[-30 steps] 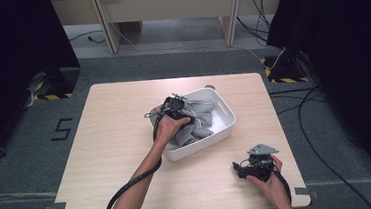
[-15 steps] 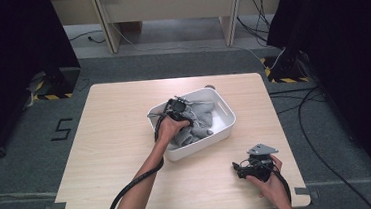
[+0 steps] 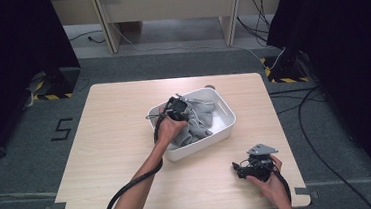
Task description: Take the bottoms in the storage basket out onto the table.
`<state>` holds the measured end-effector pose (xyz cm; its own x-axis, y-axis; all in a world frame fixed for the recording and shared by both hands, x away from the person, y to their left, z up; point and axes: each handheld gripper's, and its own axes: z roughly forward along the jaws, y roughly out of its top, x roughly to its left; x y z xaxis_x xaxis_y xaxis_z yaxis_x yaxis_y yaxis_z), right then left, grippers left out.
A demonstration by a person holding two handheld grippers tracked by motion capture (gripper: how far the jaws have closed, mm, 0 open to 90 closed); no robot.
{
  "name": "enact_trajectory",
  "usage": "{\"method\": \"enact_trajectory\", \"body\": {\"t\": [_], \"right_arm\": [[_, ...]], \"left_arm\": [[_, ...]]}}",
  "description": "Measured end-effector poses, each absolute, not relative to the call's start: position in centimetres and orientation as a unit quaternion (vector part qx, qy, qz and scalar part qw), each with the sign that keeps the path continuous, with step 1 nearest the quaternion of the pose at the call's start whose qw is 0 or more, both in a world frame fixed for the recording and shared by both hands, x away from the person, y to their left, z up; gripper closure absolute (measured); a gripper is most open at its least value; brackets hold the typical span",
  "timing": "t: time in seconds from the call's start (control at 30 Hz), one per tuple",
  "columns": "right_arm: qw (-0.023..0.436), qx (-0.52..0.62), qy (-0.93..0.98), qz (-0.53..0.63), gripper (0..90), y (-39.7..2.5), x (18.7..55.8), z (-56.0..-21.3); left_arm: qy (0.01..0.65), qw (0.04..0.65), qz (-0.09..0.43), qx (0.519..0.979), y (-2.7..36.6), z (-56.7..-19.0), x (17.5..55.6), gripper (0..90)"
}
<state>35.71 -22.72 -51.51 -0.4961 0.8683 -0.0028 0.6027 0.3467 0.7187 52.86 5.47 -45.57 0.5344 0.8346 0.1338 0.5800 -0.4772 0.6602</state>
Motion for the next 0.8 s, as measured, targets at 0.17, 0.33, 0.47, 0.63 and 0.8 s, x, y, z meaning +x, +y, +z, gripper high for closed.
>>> {"method": "enact_trajectory", "body": {"t": [0.17,0.33,0.47,0.63,0.8], "right_arm": [[0.198,0.461,0.797,0.337,14.8,-22.7,35.7,-51.5],[0.198,0.461,0.797,0.337,14.9,-22.7,35.7,-51.5],[0.199,0.460,0.797,0.336,14.9,-22.7,35.7,-51.5],[0.199,0.461,0.797,0.337,14.9,-22.7,35.7,-51.5],[0.199,0.460,0.797,0.337,14.9,-22.7,35.7,-51.5]], "left_arm": [[0.396,0.302,0.245,0.832,5.2,-43.2,51.8,66.6],[0.379,0.324,0.236,0.834,5.1,-41.2,50.7,66.6],[0.371,0.340,0.209,0.839,4.7,-40.9,50.2,66.0],[0.363,0.330,0.163,0.856,3.7,-43.0,50.6,63.0],[0.378,0.320,0.121,0.860,3.2,-44.9,51.4,56.8]]}}
